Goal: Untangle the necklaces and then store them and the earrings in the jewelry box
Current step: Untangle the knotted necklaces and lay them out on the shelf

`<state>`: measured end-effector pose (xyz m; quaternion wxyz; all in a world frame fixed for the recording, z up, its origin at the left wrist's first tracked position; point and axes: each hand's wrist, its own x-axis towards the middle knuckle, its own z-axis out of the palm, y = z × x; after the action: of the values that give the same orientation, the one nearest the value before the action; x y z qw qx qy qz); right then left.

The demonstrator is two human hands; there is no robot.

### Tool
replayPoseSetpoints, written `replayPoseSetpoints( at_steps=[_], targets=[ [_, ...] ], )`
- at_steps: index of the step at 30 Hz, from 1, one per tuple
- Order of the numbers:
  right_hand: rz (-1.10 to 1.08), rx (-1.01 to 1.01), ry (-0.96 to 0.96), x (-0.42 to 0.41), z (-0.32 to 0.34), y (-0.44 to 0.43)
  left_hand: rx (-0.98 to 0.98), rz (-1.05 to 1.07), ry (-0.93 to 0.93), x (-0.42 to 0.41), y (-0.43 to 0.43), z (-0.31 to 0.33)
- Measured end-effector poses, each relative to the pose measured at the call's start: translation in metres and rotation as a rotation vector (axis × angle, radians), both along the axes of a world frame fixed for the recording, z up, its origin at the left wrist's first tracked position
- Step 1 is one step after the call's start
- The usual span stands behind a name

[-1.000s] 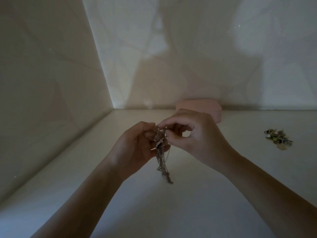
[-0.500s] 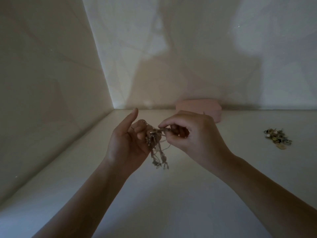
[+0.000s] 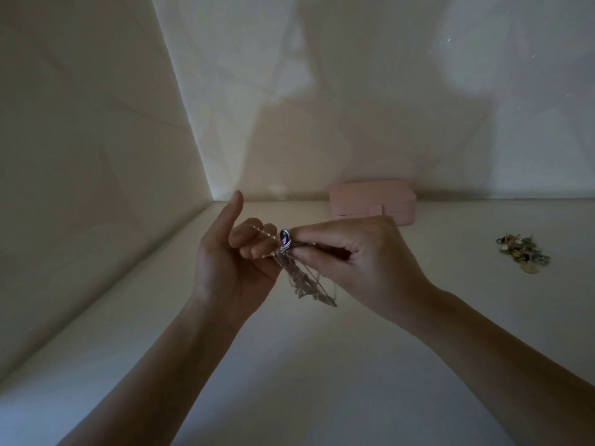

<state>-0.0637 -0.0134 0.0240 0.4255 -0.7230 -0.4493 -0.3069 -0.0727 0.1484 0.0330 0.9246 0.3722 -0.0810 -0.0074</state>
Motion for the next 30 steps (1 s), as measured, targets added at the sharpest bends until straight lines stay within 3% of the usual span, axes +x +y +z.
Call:
replayPoseSetpoints(
  at_steps=[5, 8, 17, 23, 27, 30],
  targets=[
    [0.094, 0.124, 0.261, -0.003, -0.007, 0.004, 0.254, -0.010, 0.018, 0.001, -0.002, -0.001],
    [0.067, 0.155, 0.273, 0.001, -0.004, 0.004, 0.424, -0.018, 0.005, 0.004, -0.003, -0.005],
    [-0.015, 0.150, 0.365, 0.008, 0.003, -0.005, 0.518, -0.159, -0.094, 0.001, 0.000, -0.005],
    [-0.140, 0.001, 0.270, 0.011, 0.005, -0.007, 0.995, 0.168, -0.194, -0.003, -0.002, -0.006],
    [-0.136, 0.040, 0.501, 0.016, 0.005, -0.009, 1.322, 0.275, -0.177, -0.003, -0.003, -0.011],
    [-0.059, 0.099, 0.642, 0.016, 0.004, -0.005, 1.426, 0.244, -0.162, -0.003, 0.001, -0.010]
  ],
)
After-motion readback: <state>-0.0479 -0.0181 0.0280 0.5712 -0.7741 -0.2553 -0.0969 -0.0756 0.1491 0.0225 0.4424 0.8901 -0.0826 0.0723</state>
